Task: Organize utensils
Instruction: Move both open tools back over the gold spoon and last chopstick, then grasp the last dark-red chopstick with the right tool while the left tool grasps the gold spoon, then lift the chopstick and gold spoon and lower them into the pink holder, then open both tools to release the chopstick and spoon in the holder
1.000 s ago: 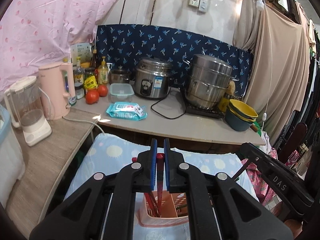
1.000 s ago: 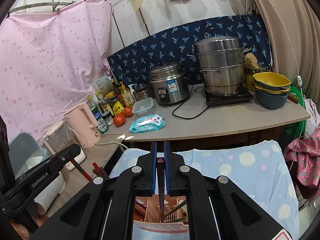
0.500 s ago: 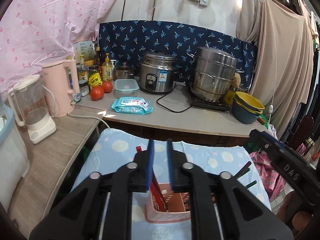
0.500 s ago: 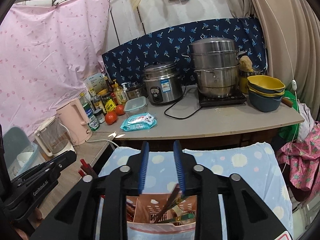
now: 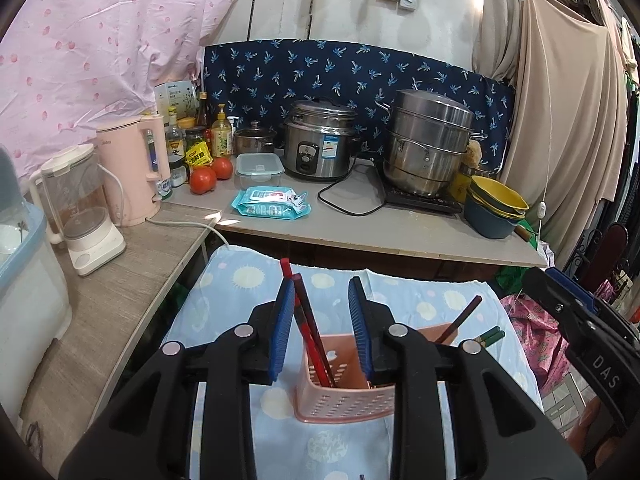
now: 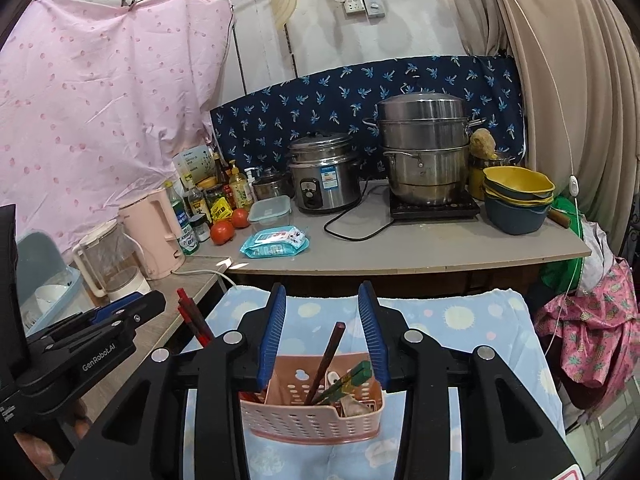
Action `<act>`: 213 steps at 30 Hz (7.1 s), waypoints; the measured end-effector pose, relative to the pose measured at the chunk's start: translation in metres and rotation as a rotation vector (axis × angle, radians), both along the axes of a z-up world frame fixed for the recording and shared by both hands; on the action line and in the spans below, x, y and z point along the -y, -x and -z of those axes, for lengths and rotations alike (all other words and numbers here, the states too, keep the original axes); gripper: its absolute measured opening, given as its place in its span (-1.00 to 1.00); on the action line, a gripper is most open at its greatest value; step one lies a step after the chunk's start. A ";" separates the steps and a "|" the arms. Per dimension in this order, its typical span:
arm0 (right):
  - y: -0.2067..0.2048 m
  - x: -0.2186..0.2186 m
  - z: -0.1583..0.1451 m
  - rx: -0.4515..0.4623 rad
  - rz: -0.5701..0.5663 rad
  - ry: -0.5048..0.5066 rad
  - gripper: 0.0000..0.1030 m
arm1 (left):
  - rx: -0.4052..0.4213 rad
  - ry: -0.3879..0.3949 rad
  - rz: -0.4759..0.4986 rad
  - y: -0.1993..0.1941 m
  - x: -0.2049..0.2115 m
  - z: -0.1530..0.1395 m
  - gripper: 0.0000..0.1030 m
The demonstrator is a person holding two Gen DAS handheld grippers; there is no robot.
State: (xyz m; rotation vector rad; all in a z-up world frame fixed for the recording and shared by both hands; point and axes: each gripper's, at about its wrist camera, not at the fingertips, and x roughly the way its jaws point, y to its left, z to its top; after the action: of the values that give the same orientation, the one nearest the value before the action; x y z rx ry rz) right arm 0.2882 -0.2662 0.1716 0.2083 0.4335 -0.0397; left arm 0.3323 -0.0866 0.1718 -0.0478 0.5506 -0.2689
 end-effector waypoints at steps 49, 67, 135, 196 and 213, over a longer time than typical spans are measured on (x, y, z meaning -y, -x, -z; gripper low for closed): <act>0.181 -0.074 0.177 -0.392 -0.105 0.026 -0.24 | -0.322 -0.108 0.005 0.142 -0.051 0.156 -0.26; 0.216 -0.107 0.242 -0.535 -0.182 0.033 -0.43 | -0.451 -0.129 -0.012 0.181 -0.067 0.209 -0.24; 0.176 -0.009 0.064 -0.113 -0.051 -0.149 -0.86 | -0.172 -0.018 0.139 0.140 -0.029 0.063 -0.98; -0.028 0.017 0.033 -0.042 0.020 -0.073 -0.36 | -0.130 -0.009 0.031 -0.031 0.017 0.047 -0.35; 0.040 0.005 0.066 -0.112 0.036 -0.025 -0.13 | -0.189 -0.018 -0.013 0.018 -0.008 0.079 -0.03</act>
State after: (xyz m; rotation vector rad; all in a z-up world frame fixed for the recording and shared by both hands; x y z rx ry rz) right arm 0.2482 -0.2711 0.1058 0.2392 0.5423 -0.0813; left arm 0.3143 -0.0789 0.0927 -0.0597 0.7402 -0.2479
